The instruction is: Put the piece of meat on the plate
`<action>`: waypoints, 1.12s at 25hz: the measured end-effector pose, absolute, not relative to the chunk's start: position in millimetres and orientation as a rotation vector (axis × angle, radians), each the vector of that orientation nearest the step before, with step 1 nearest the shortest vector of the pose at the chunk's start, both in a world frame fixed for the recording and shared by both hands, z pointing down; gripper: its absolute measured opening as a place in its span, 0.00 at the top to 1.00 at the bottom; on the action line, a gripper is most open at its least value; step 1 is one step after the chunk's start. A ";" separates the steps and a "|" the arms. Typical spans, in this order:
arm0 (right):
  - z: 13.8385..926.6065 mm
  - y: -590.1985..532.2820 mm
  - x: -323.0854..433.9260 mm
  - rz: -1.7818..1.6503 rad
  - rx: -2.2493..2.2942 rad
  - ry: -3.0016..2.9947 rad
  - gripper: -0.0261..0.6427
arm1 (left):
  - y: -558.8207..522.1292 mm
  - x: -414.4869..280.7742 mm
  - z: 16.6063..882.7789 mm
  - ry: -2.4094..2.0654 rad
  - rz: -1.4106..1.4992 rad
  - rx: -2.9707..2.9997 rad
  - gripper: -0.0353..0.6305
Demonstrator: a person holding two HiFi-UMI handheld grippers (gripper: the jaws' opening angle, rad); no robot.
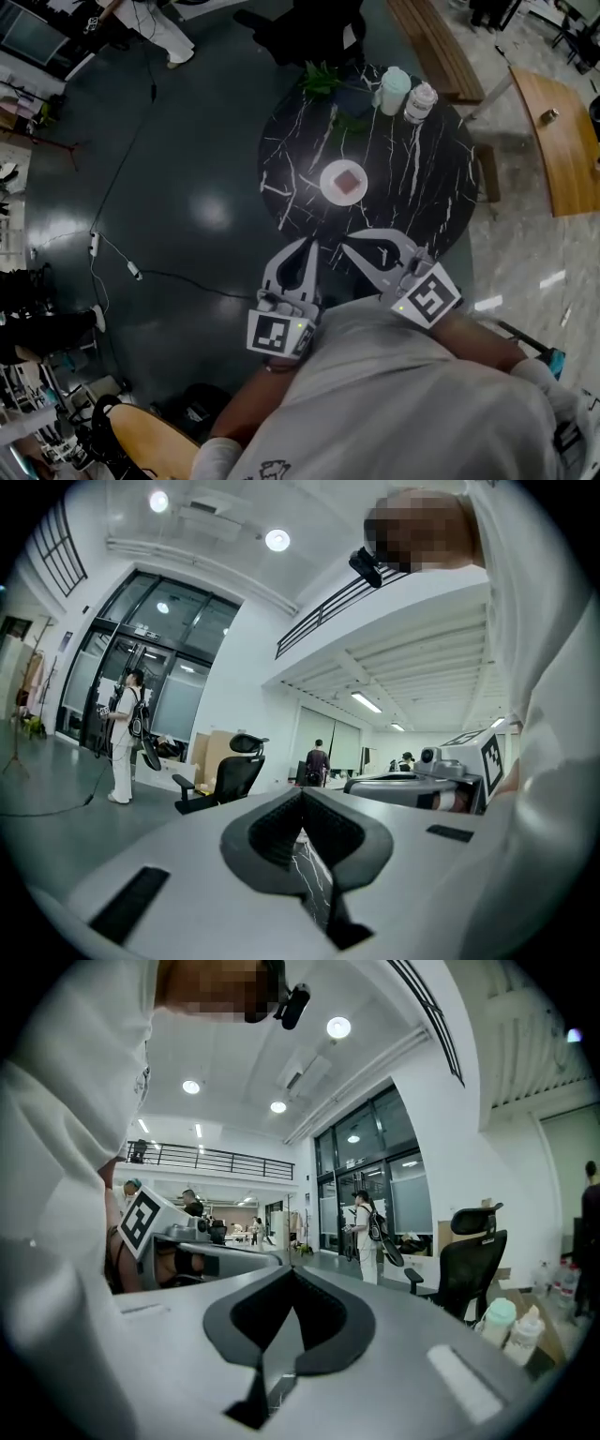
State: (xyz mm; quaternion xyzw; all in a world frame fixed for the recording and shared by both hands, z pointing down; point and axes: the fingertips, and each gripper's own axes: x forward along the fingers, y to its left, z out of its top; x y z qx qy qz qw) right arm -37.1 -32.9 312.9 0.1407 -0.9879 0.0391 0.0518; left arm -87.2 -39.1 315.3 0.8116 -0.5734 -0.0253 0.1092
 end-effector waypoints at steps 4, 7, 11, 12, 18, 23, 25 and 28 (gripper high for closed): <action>304.5 -8.8 -50.6 0.149 0.571 -2.997 0.96 | -8.2 -104.8 308.1 -1.674 -0.057 2.443 0.94; 302.2 13.4 -58.4 0.163 0.665 -2.983 0.96 | 20.3 -121.0 306.1 -1.684 -0.060 2.435 0.94; 293.9 46.4 -64.4 0.132 0.745 -2.975 0.96 | 53.9 -133.1 300.9 -1.664 -0.058 2.447 0.94; 291.2 55.0 -64.7 0.120 0.765 -2.972 0.96 | 61.7 -134.7 299.2 -1.655 -0.055 2.455 0.94; 287.3 96.4 -57.1 0.107 0.861 -2.926 0.96 | 97.8 -134.2 291.5 -1.629 -0.058 2.495 0.94; 282.7 121.8 -51.1 0.092 0.888 -2.910 0.96 | 116.9 -123.8 284.9 -1.605 -0.072 2.534 0.94; 279.0 130.8 -46.6 0.079 0.892 -2.919 0.96 | 124.5 -116.7 285.0 -1.598 -0.060 2.550 0.94; 274.6 147.1 -37.9 0.065 0.885 -2.930 0.96 | 136.2 -103.8 285.3 -1.602 -0.031 2.569 0.94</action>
